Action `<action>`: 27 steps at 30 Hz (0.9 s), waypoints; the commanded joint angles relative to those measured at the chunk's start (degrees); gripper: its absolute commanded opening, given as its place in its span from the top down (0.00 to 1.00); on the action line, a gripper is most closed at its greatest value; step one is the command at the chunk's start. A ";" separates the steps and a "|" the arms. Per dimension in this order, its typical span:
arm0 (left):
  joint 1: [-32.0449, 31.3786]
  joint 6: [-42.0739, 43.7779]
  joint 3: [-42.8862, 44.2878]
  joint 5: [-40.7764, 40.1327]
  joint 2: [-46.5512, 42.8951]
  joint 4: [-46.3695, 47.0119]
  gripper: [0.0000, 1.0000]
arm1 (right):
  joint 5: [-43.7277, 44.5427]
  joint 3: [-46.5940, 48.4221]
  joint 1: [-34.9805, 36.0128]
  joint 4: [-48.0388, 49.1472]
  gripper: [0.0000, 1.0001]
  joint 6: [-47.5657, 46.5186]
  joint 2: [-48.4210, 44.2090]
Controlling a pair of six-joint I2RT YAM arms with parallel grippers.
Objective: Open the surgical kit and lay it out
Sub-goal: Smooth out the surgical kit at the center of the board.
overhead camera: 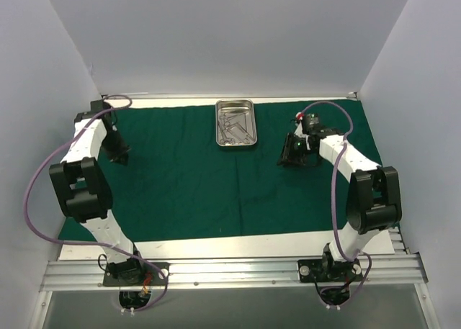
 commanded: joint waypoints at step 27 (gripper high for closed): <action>-6.54 3.97 65.61 3.02 45.60 8.70 0.88 | 0.48 26.31 -6.84 -6.79 1.00 8.55 21.55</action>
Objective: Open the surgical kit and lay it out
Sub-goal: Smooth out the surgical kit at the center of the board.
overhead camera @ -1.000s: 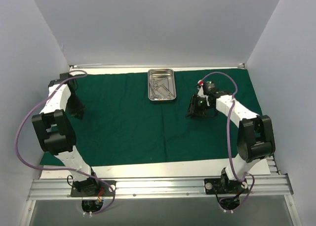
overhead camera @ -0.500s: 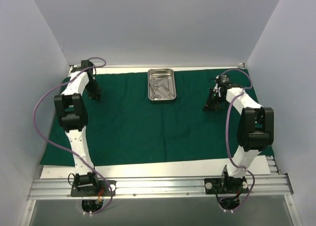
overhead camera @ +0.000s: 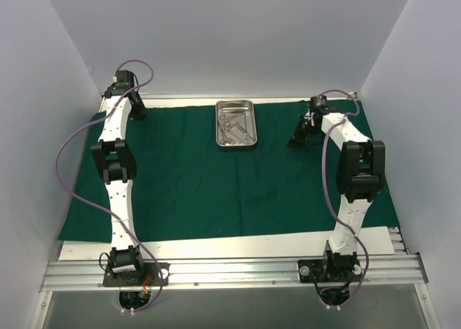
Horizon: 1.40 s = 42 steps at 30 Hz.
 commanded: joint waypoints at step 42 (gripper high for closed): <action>7.35 30.52 -8.09 10.33 1.12 45.59 0.06 | -6.58 -15.35 7.78 13.00 0.99 1.98 -7.32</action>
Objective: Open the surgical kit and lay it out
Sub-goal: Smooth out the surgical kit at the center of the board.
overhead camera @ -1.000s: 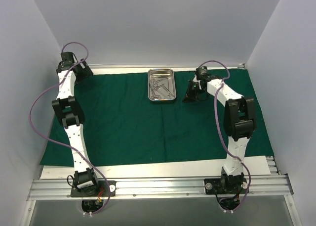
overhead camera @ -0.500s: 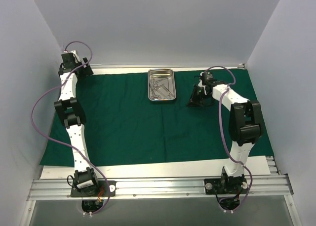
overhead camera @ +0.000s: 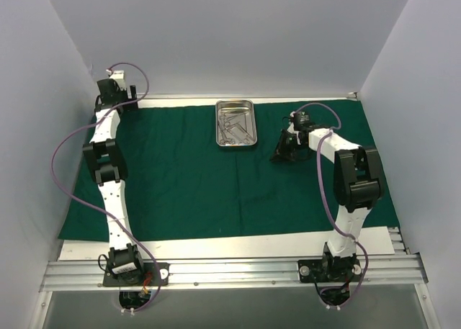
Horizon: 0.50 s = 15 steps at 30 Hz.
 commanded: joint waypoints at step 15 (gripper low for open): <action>3.61 5.38 -2.11 5.69 -3.03 8.60 0.06 | -2.72 2.85 -1.89 -0.73 0.99 -0.78 1.44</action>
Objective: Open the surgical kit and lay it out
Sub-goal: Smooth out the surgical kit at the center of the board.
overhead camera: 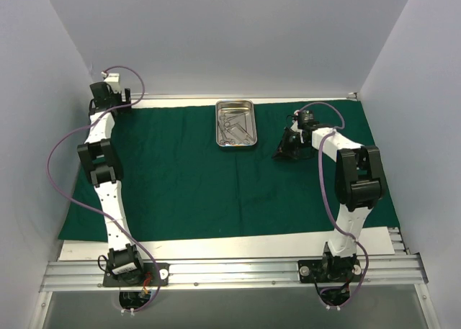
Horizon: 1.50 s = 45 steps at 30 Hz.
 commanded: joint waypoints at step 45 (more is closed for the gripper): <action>3.64 -46.00 -5.23 15.28 -3.95 -12.77 0.42 | -0.66 1.62 0.84 2.99 0.99 5.50 -0.51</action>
